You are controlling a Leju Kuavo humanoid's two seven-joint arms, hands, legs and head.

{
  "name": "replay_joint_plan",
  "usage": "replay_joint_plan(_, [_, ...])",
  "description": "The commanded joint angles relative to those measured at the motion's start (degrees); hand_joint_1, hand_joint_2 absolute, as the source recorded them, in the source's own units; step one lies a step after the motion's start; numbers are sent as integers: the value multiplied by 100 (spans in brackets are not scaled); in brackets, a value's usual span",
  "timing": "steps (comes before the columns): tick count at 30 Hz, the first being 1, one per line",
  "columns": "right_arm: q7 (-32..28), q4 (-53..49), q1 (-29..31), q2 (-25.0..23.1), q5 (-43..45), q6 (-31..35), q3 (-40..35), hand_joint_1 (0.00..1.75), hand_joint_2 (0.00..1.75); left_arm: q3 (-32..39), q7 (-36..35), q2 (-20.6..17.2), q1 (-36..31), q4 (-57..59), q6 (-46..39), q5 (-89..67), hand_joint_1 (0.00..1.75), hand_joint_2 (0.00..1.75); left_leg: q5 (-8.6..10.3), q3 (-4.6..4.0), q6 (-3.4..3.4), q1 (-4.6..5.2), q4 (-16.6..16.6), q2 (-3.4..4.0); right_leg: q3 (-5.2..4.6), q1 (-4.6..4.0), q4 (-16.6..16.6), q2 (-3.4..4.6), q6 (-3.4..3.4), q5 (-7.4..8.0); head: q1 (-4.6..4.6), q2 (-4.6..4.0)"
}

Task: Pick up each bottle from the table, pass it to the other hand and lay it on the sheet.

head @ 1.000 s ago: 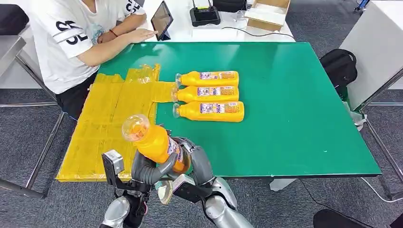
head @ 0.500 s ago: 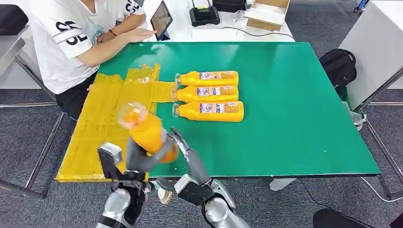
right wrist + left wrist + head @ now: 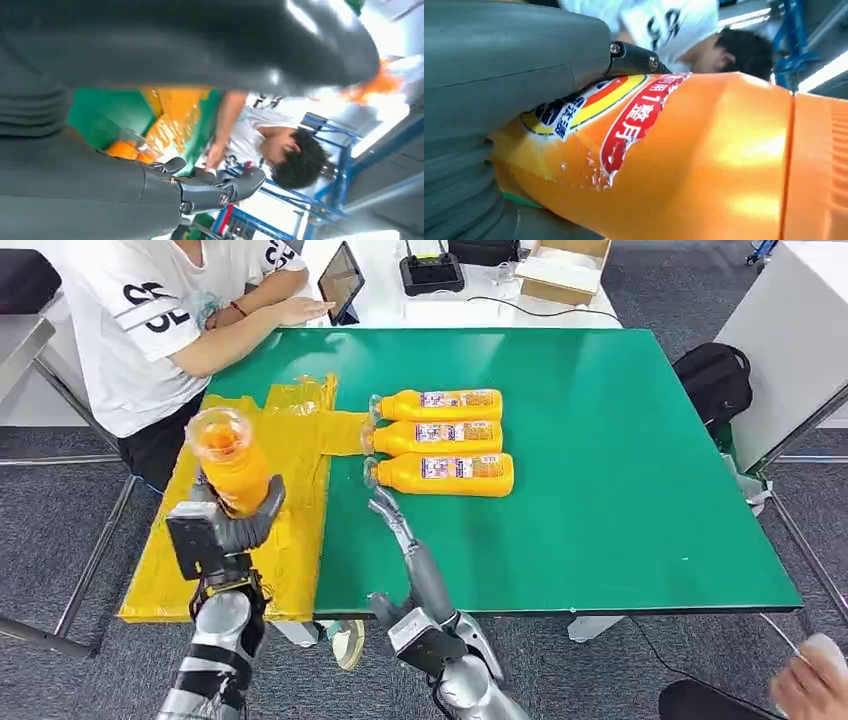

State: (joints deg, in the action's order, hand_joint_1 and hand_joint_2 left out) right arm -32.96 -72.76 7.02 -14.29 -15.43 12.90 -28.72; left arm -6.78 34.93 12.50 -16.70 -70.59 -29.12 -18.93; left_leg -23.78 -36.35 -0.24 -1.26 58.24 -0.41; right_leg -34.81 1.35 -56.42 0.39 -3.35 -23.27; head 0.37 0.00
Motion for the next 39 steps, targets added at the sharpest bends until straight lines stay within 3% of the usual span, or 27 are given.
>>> replay_joint_plan(1, [-102,-263,211,221,140,-28,-229,0,0,-184,-730,-857,-1587,2876,-1055,-3085,175,175,0,25,4,2,-8,-5,26,-1,4,-10,14,-5,2,0])
replay_joint_plan(5, [-137,-305,269,233,193,-101,-293,0,0,-482,-1303,-1138,-2105,3795,-1045,-4528,175,175,2,21,6,0,-5,1,21,-3,2,-4,14,-3,2,0])
replay_joint_plan(6, [-143,-294,297,235,206,-129,-310,0,0,-617,-1483,-1236,-2285,4060,-700,-4886,175,175,3,15,4,1,-4,2,14,-1,0,-2,10,-1,0,0])
replay_joint_plan(13, [-155,-278,334,232,228,-180,-322,0,0,-821,-1530,-1429,-2628,4513,-162,-5402,175,175,-2,27,6,-4,0,12,26,-8,-1,3,18,-7,4,0])
replay_joint_plan(17, [-169,-273,341,237,240,-221,-346,0,0,-921,-1434,-1550,-2840,4905,766,-5518,175,175,-4,29,6,-5,2,14,27,-10,-3,1,19,-9,2,0])
replay_joint_plan(20, [-162,-223,344,239,239,-235,-357,0,0,-691,-1250,-1551,-2799,5075,1351,-5219,175,175,1,18,5,-2,1,12,17,-6,-3,3,14,-4,0,0])
replay_joint_plan(30, [-81,17,379,207,218,-252,-383,0,0,-488,-1221,-1570,-2665,5288,2088,-4928,175,175,-2,28,6,-3,-3,18,27,-7,2,6,16,-6,2,0])
replay_joint_plan(38, [-47,92,367,199,206,-246,-390,0,0,-573,-1308,-1576,-2557,5320,2101,-5019,175,175,-2,39,7,-1,-10,23,37,-6,8,10,18,-4,0,0])
replay_joint_plan(39, [-23,116,364,197,201,-243,-386,0,0,-583,-1307,-1578,-2562,5357,2284,-5014,93,175,1,29,5,1,-8,21,27,-3,5,10,13,-2,0,0])
